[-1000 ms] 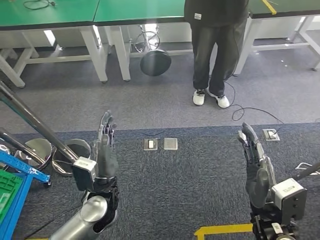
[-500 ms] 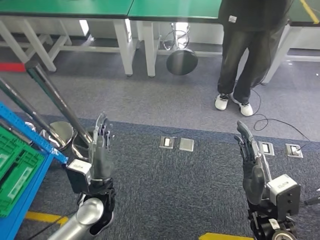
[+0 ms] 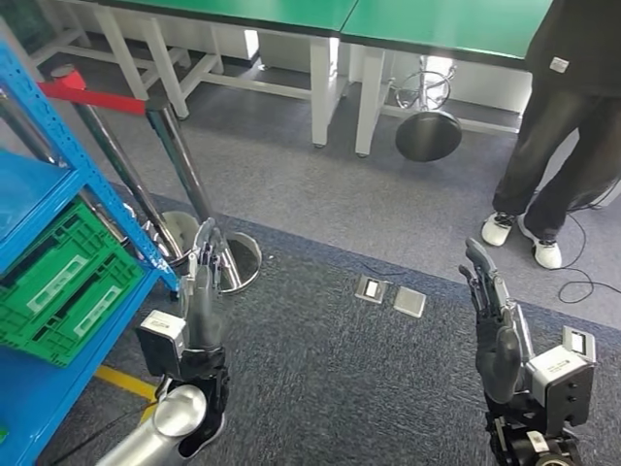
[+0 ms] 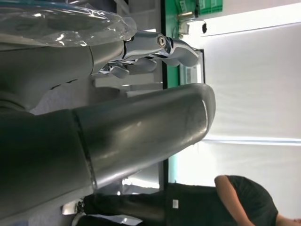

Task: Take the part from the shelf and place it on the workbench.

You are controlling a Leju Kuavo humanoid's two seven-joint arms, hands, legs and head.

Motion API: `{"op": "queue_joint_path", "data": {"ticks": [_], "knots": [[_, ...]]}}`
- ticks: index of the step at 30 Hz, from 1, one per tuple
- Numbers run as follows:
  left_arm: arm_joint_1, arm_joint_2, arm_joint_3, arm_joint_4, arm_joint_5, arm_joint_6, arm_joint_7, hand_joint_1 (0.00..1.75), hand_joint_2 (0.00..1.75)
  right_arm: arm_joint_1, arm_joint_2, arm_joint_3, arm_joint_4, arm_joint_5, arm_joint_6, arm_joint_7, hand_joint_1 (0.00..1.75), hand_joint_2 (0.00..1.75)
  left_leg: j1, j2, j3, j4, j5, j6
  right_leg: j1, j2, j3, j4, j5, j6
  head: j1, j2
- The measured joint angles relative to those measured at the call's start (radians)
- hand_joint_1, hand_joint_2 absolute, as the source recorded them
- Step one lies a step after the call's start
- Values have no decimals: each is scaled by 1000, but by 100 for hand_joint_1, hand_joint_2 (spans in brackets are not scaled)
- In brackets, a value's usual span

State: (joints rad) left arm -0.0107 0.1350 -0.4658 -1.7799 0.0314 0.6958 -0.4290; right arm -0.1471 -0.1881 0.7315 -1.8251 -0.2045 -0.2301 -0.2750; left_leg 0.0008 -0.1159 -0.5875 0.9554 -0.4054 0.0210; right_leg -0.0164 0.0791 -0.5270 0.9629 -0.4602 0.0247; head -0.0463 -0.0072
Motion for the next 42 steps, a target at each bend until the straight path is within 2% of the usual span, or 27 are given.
{"op": "queue_joint_path", "data": {"ticks": [2, 3, 5, 7, 9, 10, 11, 13, 15, 17, 18, 19, 20, 22, 23, 24, 25, 27, 29, 31, 33, 35, 37, 39, 40, 41, 42], "knots": [[5, 0, 0, 0, -1, 0, 0, 0, 0, -2, 0, 0, 0, -1, 2, 0, 0, 0, 3, -22, -7, -3, 7, -14, 1, -13, 14, -16, -4, -5, 1, 0], [7, 1, 0, -1, -2, 0, 0, 0, 0, -3, 1, 1, 0, -1, 2, 0, 0, 0, 2, -15, -10, -1, 5, -19, 0, -25, 18, -22, 0, -9, 0, 0], [7, 1, 0, -3, -2, 0, 0, 0, 0, -5, 2, 0, 0, -2, 3, 0, 0, 0, -2, 36, -37, 54, -31, -30, -3, -53, 25, -36, 7, -17, -9, 0], [7, 2, 0, -4, -1, 0, 0, 0, 0, -5, 3, 0, 0, -2, 3, -1, 0, 0, 1, 91, -101, 185, -97, -40, -1, -80, 26, -40, 8, -22, -17, 0], [10, 2, 0, -4, 1, 0, 0, 0, 0, -4, 3, 1, 1, -2, 3, -1, 0, 0, 6, 104, -152, 286, -127, -48, 0, -109, 26, -40, 6, -24, -19, 0], [11, 2, 0, -4, 1, 0, 0, 0, 0, -4, 3, 1, 3, -2, 3, 0, 0, 0, 9, 108, -150, 283, -114, -51, 0, -122, 27, -39, 4, -23, -20, 0], [11, 2, 0, -4, 2, 0, 0, 0, 0, -4, 3, 1, 4, -2, 3, 0, 0, 0, 11, 115, -126, 238, -86, -53, -1, -135, 28, -39, 2, -21, -21, 0], [9, 2, 0, -5, 3, 0, 0, 0, 0, -5, 3, 1, 5, -2, 2, -1, 0, 0, 10, 153, -47, 91, -26, -52, 0, -156, 32, -36, -5, -13, -25, 0], [7, 2, 0, -6, 5, 0, 0, 0, 0, -5, 3, 1, 5, -3, 2, -1, 0, 0, 3, 180, -1, 3, -3, -40, 5, -174, 36, -33, -12, -3, -25, 0], [7, 2, 0, -7, 6, 0, -2, 0, 0, -6, 3, 1, 5, -4, 2, -2, 0, 0, -1, 164, 1, -6, -4, -25, 7, -192, 42, -32, -18, 7, -20, 0], [8, 2, 0, -7, 6, 0, -2, 0, 0, -6, 3, 1, 5, -4, 2, -2, 0, 0, 0, 153, 2, -7, -4, -20, 5, -191, 42, -30, -24, 13, -18, 0], [7, 2, 0, -8, 6, 0, -4, 0, 0, -7, 3, 1, 5, -4, 2, -3, 0, 0, 3, 142, 4, -10, -4, -14, 2, -176, 38, -15, -37, 18, -16, 0], [7, 2, 0, -9, 6, 0, -5, 0, 0, -7, 3, 1, 5, -4, 2, -3, 0, 0, 6, 132, 8, -12, -3, -8, 0, -152, 22, 22, -60, 21, -13, 0], [5, 1, 0, -10, 6, 0, -6, 0, 0, -5, 3, 0, 6, -4, 2, -3, 0, 0, 7, 111, 11, -13, -4, 1, -3, -100, -40, 157, -122, 24, -5, 0], [5, 0, 0, -10, 6, 0, -6, 0, 0, -4, 3, 1, 6, -5, 1, -3, 0, 0, 6, 99, 12, -13, -4, 3, -3, -90, -78, 228, -146, 25, -2, 0], [6, 0, 0, -10, 6, 0, -6, 0, 0, -3, 3, 1, 7, -5, 1, -3, 0, 0, 6, 86, 12, -12, -5, 3, -3, -86, -105, 274, -154, 26, -1, 0], [6, 0, 0, -10, 6, 0, -6, 0, 0, -3, 3, 1, 7, -5, 1, -3, 0, 0, 5, 72, 14, -12, -5, 3, -3, -84, -116, 283, -142, 25, -1, 0], [6, 0, 0, -10, 6, 0, -6, 0, 0, -3, 3, 1, 8, -5, 1, -3, 0, 0, 6, 41, 19, -11, -7, 2, -4, -73, -83, 187, -67, 20, 0, 0], [5, 0, 0, -10, 7, 0, -6, 0, 0, -4, 3, 1, 8, -5, 1, -3, 0, 0, 6, 13, 20, -7, -10, -5, -7, -29, -29, 56, -9, 13, 1, 0], [5, 0, 0, -11, 7, 0, -7, 0, 0, -5, 3, 1, 8, -5, 1, -3, 0, 0, 8, -9, 10, -3, -8, -16, -7, -2, -1, -1, -5, 8, 1, 0], [8, 1, 0, -11, 6, 0, -8, 0, 0, -6, 3, 1, 8, -5, 2, -3, 0, 0, 12, -24, -1, -3, -3, -29, -7, -20, 8, -13, -7, 1, 0, 0], [7, 3, 0, -11, 6, 0, -9, 0, 0, -7, 3, 1, 8, -5, 2, -3, 0, 0, 8, 20, -19, 31, -25, -41, -10, -46, 12, -22, -1, -9, -9, 0], [5, 3, 0, -11, 6, 0, -10, 0, 0, -7, 3, 1, 8, -5, 3, -2, 0, 0, 7, 85, -74, 145, -84, -49, -7, -73, 14, -26, 0, -16, -19, 0], [6, 3, 0, -11, 6, 0, -10, 0, 0, -6, 3, 1, 8, -5, 4, -2, 0, 0, 10, 104, -136, 266, -128, -54, -3, -102, 14, -26, -2, -20, -22, 0], [7, 3, 0, -11, 6, 0, -10, 0, 0, -6, 3, 1, 8, -5, 4, -2, 0, 0, 11, 107, -147, 286, -127, -54, -2, -116, 14, -26, -3, -20, -23, 0], [8, 3, 0, -11, 6, 0, -10, 0, 0, -6, 3, 1, 8, -5, 4, -2, 0, 0, 11, 110, -137, 266, -108, -53, -2, -129, 15, -26, -5, -20, -25, 0], [8, 4, 0, -11, 6, 0, -10, 0, 0, -7, 3, 1, 8, -6, 4, -2, 0, 0, 11, 116, -108, 211, -77, -50, -1, -141, 17, -26, -6, -19, -26, 0]]}}
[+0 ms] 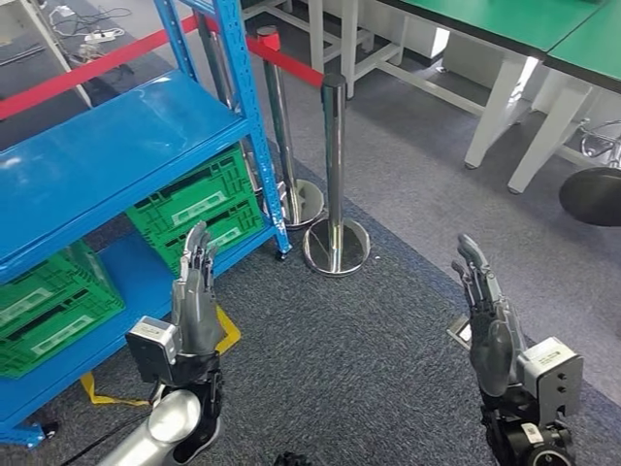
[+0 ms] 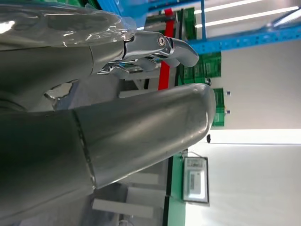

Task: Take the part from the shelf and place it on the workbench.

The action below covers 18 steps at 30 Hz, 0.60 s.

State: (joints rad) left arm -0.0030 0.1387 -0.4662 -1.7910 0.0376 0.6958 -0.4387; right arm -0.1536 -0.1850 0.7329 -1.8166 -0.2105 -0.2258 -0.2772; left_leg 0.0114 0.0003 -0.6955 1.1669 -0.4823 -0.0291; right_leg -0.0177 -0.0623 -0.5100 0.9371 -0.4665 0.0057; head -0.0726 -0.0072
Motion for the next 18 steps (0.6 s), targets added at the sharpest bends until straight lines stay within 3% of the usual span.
{"op": "queue_joint_path", "data": {"ticks": [2, 4, 6, 7, 9, 10, 12, 13, 14, 16, 17, 18], "knots": [[-2, 1, 0, 0, 0, 0, 0, 0, 0, -1, 0, 0, 0, -1, 0, 0, 0, 0, -7, 41, 76, -140, 54, 10, 5, -21, 4, 1, -5, 6, -5, 0], [-4, 0, 0, -1, -1, 0, 0, 0, 0, -2, 0, 0, 0, -1, 0, 0, 0, 0, -16, 66, 111, -211, 70, 21, 11, -40, 7, 3, -11, 14, -4, 0], [-3, 1, 0, -1, -1, 0, -1, 0, 0, -3, 0, 0, -1, -1, 0, 0, 0, 0, -18, 45, 112, -218, 69, 32, 13, -61, 12, 2, -16, 23, 1, 0], [-2, 1, 0, -2, -1, 0, -1, 0, 0, -4, 0, 0, -1, -1, 0, 0, 0, 0, -16, 32, 114, -220, 70, 36, 11, -52, 12, 8, -25, 29, 4, 0], [-2, 1, 0, -4, -2, 0, 0, 0, 0, -5, 0, 0, -1, -1, 0, 0, 0, 0, -9, 10, 121, -226, 72, 47, 6, -1, -14, 76, -69, 38, 11, 0], [-3, 1, 0, -4, -2, 0, 1, 0, 0, -4, 0, -1, -1, -1, -1, 0, 0, 0, -8, 0, 122, -227, 72, 51, 4, 30, -44, 142, -101, 41, 15, 0], [-3, 1, 0, -5, -2, 0, 5, 0, 0, -2, 0, 0, -1, -2, -2, 1, 0, 0, -8, -24, 123, -226, 72, 55, 4, 54, -111, 278, -150, 44, 21, 0], [-3, 1, 0, -5, -2, 0, 8, 0, 0, -1, 0, 0, 0, -2, -3, 2, 0, 0, -8, -38, 124, -226, 72, 55, 4, 56, -130, 309, -150, 45, 22, 0], [-3, 1, 0, -5, -3, 0, 11, 0, 0, 0, 0, 0, 0, -2, -4, 2, 0, 0, -8, -53, 125, -225, 71, 55, 3, 58, -130, 299, -128, 45, 23, 0], [-4, 1, -1, -5, -3, 0, 15, 0, 0, 0, 0, -1, 0, -3, -7, 3, 0, 0, -6, -82, 129, -222, 69, 52, -2, 77, -87, 184, -49, 43, 24, 0], [-4, 1, -1, -5, -3, 0, 16, 0, 0, 0, 0, -1, -1, -2, -8, 4, 0, 0, -7, -95, 128, -218, 67, 48, -5, 102, -61, 120, -19, 40, 25, 0], [-6, 1, -1, -5, -4, 0, 16, 0, 0, 1, 0, -1, -1, -2, -10, 4, 0, 0, -7, -107, 124, -214, 67, 44, -8, 125, -39, 68, -6, 37, 26, 0]]}}
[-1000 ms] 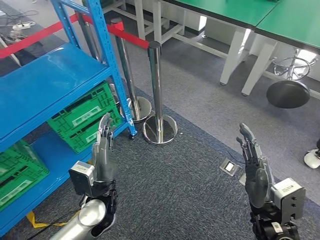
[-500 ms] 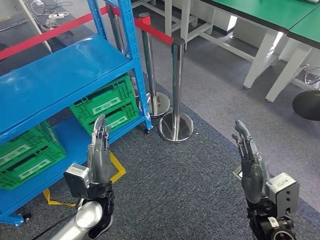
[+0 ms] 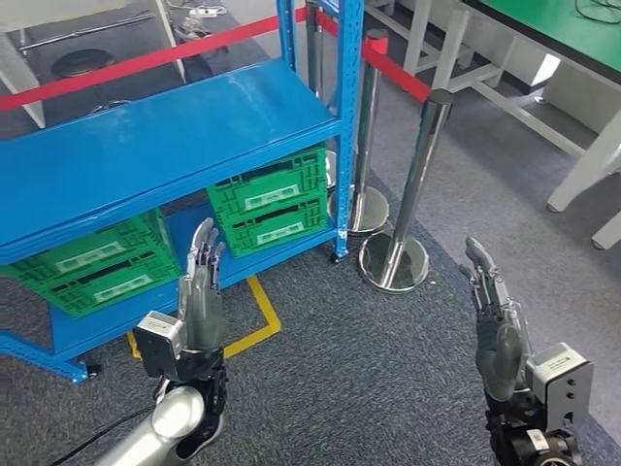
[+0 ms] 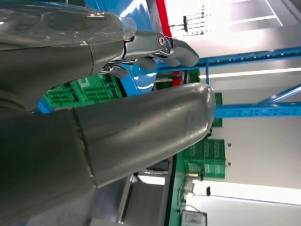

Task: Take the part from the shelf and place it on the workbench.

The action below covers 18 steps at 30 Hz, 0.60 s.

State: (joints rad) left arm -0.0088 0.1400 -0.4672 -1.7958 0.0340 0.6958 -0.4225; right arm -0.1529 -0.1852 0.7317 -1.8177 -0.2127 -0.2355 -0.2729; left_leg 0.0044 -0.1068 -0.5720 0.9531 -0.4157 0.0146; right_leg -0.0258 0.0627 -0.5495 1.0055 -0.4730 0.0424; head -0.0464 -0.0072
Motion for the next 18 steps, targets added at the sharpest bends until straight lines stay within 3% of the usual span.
{"op": "queue_joint_path", "data": {"ticks": [2, 4, 6, 8, 10, 11, 13, 15, 17, 18], "knots": [[-2, 0, 0, 0, 0, 0, 1, 0, 0, 1, 0, 0, -1, 1, -2, 1, 0, 0, 2, -21, -13, 4, 4, -12, 0, 22, 20, -37, -4, -10, 0, 0], [-2, 1, 0, -1, 0, 0, 1, 0, 0, 1, 0, 0, -2, 1, -2, 2, 0, 0, 5, -31, -23, 6, 7, -25, 0, 0, 28, -47, -2, -22, -3, 0], [-4, 3, -1, -1, 0, 0, 1, 0, 0, 1, 0, -2, -3, 1, -3, 2, 0, 0, 2, 18, -48, 55, -21, -36, -3, -26, 34, -58, 3, -35, -12, 0], [-8, 3, -1, -1, 1, 0, 0, 0, 0, 3, 0, -3, -3, 2, -3, 2, 0, 0, 3, 79, -112, 180, -81, -45, 0, -55, 37, -62, 4, -42, -23, 0], [-8, 3, -2, -1, 2, 0, 1, 0, 0, 6, 0, -2, -3, 2, -3, 3, 0, 0, 6, 96, -168, 286, -114, -50, 3, -85, 37, -62, 2, -45, -26, 0], [-8, 3, -2, -1, 2, 0, 1, 0, 0, 7, 0, -2, -3, 2, -3, 3, 0, 0, 7, 100, -170, 288, -104, -50, 4, -100, 37, -62, 1, -46, -27, 0], [-8, 4, -2, -1, 3, 0, 1, 0, 0, 7, 0, -3, -3, 2, -3, 3, 0, 0, 6, 115, -113, 180, -43, -43, 5, -124, 41, -62, -2, -43, -31, 0], [-10, 4, -2, -1, 3, 0, 0, 0, 0, 7, 0, -3, -3, 3, -3, 3, 0, 0, -4, 156, -40, 43, 3, -29, 11, -145, 46, -62, -8, -37, -36, 0], [-11, 4, -2, -1, 3, 0, 0, 0, 0, 7, 0, -3, -3, 4, -3, 3, 0, 0, -13, 171, -17, -5, 8, -16, 16, -162, 51, -63, -14, -28, -33, 0], [-11, 4, -2, -1, 3, 0, -1, 0, 0, 6, 0, -3, -3, 4, -4, 4, 0, 0, -14, 157, -18, -5, 9, -12, 17, -171, 54, -63, -16, -23, -30, 0]]}}
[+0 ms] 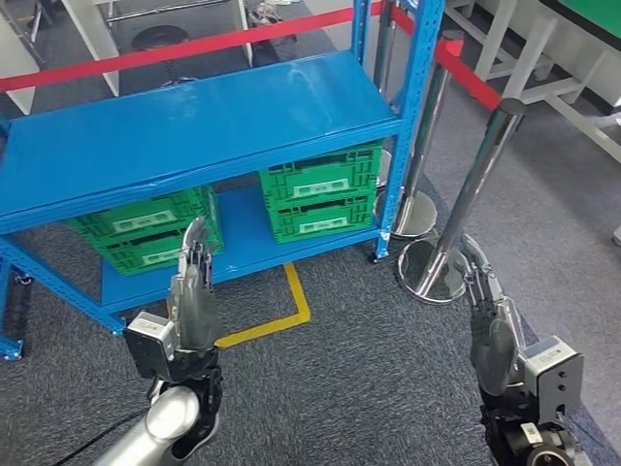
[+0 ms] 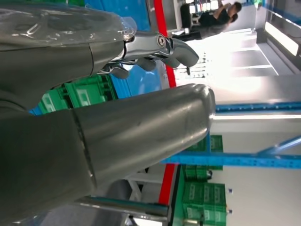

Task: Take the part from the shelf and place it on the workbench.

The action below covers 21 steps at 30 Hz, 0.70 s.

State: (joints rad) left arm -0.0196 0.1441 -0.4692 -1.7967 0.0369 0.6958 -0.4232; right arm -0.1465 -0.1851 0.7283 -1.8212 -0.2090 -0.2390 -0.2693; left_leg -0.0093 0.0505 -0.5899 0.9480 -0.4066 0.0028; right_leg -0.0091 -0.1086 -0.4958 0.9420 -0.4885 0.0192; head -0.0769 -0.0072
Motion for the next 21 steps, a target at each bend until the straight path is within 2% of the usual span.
{"op": "queue_joint_path", "data": {"ticks": [1, 2, 3, 5, 6, 7, 8, 9, 10, 11, 12, 13, 14, 16, 17, 18, 20, 21], "knots": [[1, 0, 0, 0, 0, 0, 0, 0, 0, 0, 0, 0, 0, 0, 0, 0, 0, 0, 2, -11, 2, -3, 1, 5, -2, -3, 1, 1, -5, 6, 2, 0], [1, 0, 0, 0, 0, 0, -1, 0, 0, 0, 0, -1, -1, 0, 0, 0, 0, 0, 6, -22, 5, -7, 2, 9, -4, 9, -2, 11, -15, 11, 4, 0], [0, -1, 0, 0, 0, 0, -2, 0, 0, 0, 0, -1, -2, 0, 0, -1, 0, 0, 9, -33, 8, -11, 4, 15, -6, 31, -14, 42, -36, 15, 7, 0], [-1, -3, -1, -1, 1, 0, -4, 0, 0, 2, 0, -2, -2, 0, 0, -1, 0, 0, 12, -54, 12, -14, 5, 22, -9, 84, -68, 166, -100, 20, 18, 0], [0, -3, -1, -1, 2, 0, -4, 0, 0, 4, 0, -2, -2, 0, 0, -1, 0, 0, 12, -66, 12, -13, 5, 24, -9, 96, -104, 240, -128, 22, 21, 0], [1, -4, -2, 0, 3, 0, -4, 0, 0, 6, 0, -2, -2, 0, -1, 0, 0, 0, 12, -80, 13, -13, 5, 25, -9, 102, -131, 291, -139, 23, 23, 0], [1, -4, -3, 0, 4, 0, -4, 0, 0, 8, 0, -2, -2, 0, -1, 0, 0, 0, 11, -94, 14, -13, 5, 25, -9, 104, -142, 305, -130, 24, 24, 0], [2, -4, -4, 0, 6, 0, -5, 0, 0, 8, 0, -1, -2, 0, -1, 0, 0, 0, 12, -110, 16, -12, 4, 24, -10, 107, -135, 278, -101, 23, 25, 0], [2, -4, -4, 0, 7, 0, -7, 0, 0, 8, 0, -2, -2, 0, -1, -1, 0, 0, 12, -125, 18, -10, 3, 23, -12, 118, -110, 215, -57, 21, 26, 0], [2, -4, -4, 0, 9, 0, -9, 0, 0, 8, 0, -2, -1, 0, -1, -1, 0, 0, 13, -139, 19, -8, 2, 20, -15, 145, -81, 144, -21, 18, 27, 0], [1, -4, -4, 0, 10, 0, -11, 0, 0, 8, 0, -2, -1, -1, -1, -2, 0, 0, 13, -152, 16, -4, 1, 16, -18, 175, -55, 81, 4, 14, 28, 0], [0, -4, -4, 0, 11, 0, -14, 0, 0, 8, 0, -2, 0, -1, -1, -2, 0, 0, 14, -164, 10, 0, 1, 11, -20, 199, -38, 42, 14, 11, 29, 0], [1, -4, -5, 0, 12, 0, -15, 0, 0, 8, 0, -1, 0, -2, -1, -3, 0, 0, 16, -177, 3, 2, 4, 4, -20, 213, -30, 27, 12, 6, 29, 0], [3, -4, -5, 0, 13, 0, -17, 0, 0, 7, 0, -1, 0, -3, 0, -4, 0, 0, 20, -195, -8, 2, 10, -11, -17, 194, -24, 19, 14, -4, 28, 0], [4, -3, -5, 0, 13, 0, -18, 0, 0, 6, 0, -1, 0, -3, 0, -5, 0, 0, 18, -180, -13, 7, 7, -17, -19, 179, -21, 13, 16, -10, 26, 0], [3, -3, -5, 0, 13, 0, -18, 0, 0, 5, 0, -1, 0, -3, 0, -6, 0, 0, 16, -152, -25, 30, -7, -22, -20, 164, -17, 8, 19, -16, 21, 0], [1, -2, -6, 0, 13, 0, -19, 0, 0, 5, 0, -1, 1, -4, 1, -6, 0, 0, 14, -86, -81, 139, -62, -31, -20, 131, -14, 3, 19, -25, 12, 0], [1, -2, -6, 0, 13, 0, -19, 0, 0, 6, 0, -1, 1, -4, 1, -7, 0, 0, 17, -70, -119, 211, -91, -35, -18, 115, -14, 2, 19, -27, 8, 0]]}}
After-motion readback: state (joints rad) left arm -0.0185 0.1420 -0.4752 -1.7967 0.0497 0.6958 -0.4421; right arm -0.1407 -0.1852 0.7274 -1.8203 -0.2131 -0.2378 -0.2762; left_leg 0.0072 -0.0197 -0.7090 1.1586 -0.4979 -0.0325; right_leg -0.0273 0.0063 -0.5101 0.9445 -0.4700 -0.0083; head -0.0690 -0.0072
